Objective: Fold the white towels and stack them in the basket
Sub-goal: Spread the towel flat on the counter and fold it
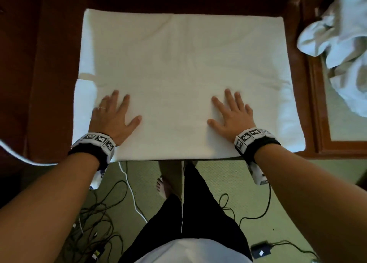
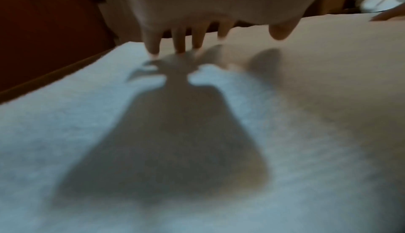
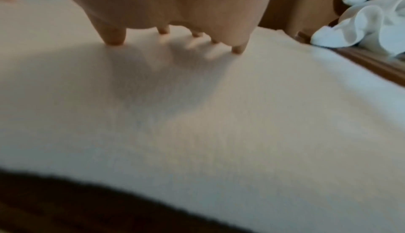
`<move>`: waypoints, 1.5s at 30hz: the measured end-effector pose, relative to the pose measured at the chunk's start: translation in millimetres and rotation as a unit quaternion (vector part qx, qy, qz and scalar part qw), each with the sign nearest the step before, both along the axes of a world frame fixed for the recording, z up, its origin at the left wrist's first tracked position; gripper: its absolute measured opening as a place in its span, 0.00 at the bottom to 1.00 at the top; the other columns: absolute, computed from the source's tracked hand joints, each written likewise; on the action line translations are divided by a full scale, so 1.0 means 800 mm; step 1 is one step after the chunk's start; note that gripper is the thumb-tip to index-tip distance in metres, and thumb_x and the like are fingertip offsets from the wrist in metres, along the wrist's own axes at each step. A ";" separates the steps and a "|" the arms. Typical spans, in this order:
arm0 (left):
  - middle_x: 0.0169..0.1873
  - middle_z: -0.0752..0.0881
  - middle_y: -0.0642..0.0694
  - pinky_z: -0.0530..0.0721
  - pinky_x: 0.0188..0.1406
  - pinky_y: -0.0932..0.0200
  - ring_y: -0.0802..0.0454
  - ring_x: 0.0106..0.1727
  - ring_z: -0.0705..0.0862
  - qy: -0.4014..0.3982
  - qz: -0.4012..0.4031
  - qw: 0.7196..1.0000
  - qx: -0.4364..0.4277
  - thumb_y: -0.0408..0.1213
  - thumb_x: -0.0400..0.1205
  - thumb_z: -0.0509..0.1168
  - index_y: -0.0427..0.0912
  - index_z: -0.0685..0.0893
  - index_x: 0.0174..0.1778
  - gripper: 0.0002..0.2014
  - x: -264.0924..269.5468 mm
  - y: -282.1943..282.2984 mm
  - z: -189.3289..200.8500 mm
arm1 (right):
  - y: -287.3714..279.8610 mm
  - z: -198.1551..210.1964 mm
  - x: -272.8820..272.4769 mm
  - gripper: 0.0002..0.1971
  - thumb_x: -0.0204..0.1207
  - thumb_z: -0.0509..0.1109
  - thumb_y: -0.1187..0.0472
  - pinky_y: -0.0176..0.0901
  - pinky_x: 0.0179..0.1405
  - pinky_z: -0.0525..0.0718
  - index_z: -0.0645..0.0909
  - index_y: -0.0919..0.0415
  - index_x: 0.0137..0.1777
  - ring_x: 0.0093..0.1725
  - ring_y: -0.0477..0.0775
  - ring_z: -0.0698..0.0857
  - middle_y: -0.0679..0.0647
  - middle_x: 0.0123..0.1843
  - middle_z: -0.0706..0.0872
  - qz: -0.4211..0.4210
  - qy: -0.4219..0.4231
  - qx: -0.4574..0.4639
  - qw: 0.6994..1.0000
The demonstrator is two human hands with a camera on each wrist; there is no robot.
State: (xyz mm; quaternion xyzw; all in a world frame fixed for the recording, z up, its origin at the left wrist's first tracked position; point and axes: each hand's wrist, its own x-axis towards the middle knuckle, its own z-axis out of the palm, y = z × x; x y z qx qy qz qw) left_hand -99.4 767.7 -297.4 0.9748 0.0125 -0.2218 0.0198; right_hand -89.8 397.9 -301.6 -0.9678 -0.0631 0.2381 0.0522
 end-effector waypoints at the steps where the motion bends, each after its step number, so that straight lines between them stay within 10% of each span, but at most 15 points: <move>1: 0.89 0.46 0.44 0.58 0.82 0.32 0.36 0.87 0.52 0.021 0.013 1.000 0.003 0.70 0.84 0.47 0.52 0.49 0.89 0.40 -0.002 -0.005 0.003 | 0.001 0.006 0.001 0.38 0.79 0.55 0.31 0.70 0.81 0.53 0.45 0.37 0.86 0.88 0.62 0.39 0.50 0.89 0.37 0.001 0.014 -0.006 1.000; 14: 0.63 0.87 0.42 0.82 0.66 0.42 0.39 0.64 0.83 0.032 0.049 0.994 -0.095 0.57 0.85 0.63 0.48 0.83 0.69 0.22 0.124 -0.019 0.110 | -0.024 0.072 0.085 0.24 0.83 0.63 0.51 0.54 0.71 0.78 0.73 0.55 0.77 0.72 0.61 0.78 0.58 0.73 0.80 -0.078 0.029 0.009 0.997; 21: 0.60 0.88 0.44 0.82 0.65 0.40 0.39 0.62 0.84 0.009 0.054 0.994 -0.090 0.55 0.85 0.64 0.49 0.84 0.66 0.19 0.257 -0.032 0.096 | -0.054 0.064 0.233 0.21 0.84 0.62 0.59 0.55 0.70 0.79 0.74 0.55 0.77 0.70 0.61 0.80 0.57 0.73 0.80 -0.092 -0.009 0.027 0.995; 30: 0.82 0.68 0.41 0.74 0.69 0.32 0.35 0.80 0.65 -0.028 -0.067 0.995 0.066 0.44 0.86 0.64 0.49 0.63 0.86 0.31 0.359 -0.031 0.008 | -0.089 0.014 0.354 0.35 0.80 0.65 0.66 0.64 0.80 0.64 0.58 0.53 0.86 0.85 0.63 0.61 0.59 0.86 0.60 -0.025 -0.063 -0.029 0.997; 36: 0.51 0.79 0.29 0.70 0.65 0.32 0.26 0.54 0.78 -0.145 -0.078 0.982 0.092 0.34 0.80 0.68 0.37 0.82 0.61 0.13 0.360 -0.041 0.001 | -0.097 0.000 0.354 0.21 0.79 0.67 0.64 0.65 0.69 0.68 0.76 0.61 0.72 0.68 0.69 0.75 0.63 0.67 0.79 -0.025 -0.160 -0.028 0.986; 40: 0.55 0.77 0.32 0.78 0.47 0.35 0.26 0.50 0.80 -0.131 -0.087 0.985 0.067 0.37 0.85 0.58 0.36 0.81 0.58 0.12 0.372 -0.033 0.037 | -0.098 0.031 0.365 0.12 0.79 0.68 0.63 0.62 0.66 0.72 0.81 0.65 0.60 0.61 0.68 0.78 0.63 0.58 0.82 -0.050 -0.184 0.006 0.982; 45: 0.48 0.85 0.28 0.80 0.52 0.37 0.27 0.48 0.85 -0.207 -0.081 0.975 -0.010 0.42 0.86 0.66 0.35 0.84 0.59 0.14 0.364 -0.018 0.104 | -0.095 0.098 0.356 0.12 0.76 0.66 0.58 0.56 0.46 0.80 0.78 0.64 0.55 0.39 0.65 0.80 0.59 0.38 0.80 -0.104 -0.203 0.085 0.970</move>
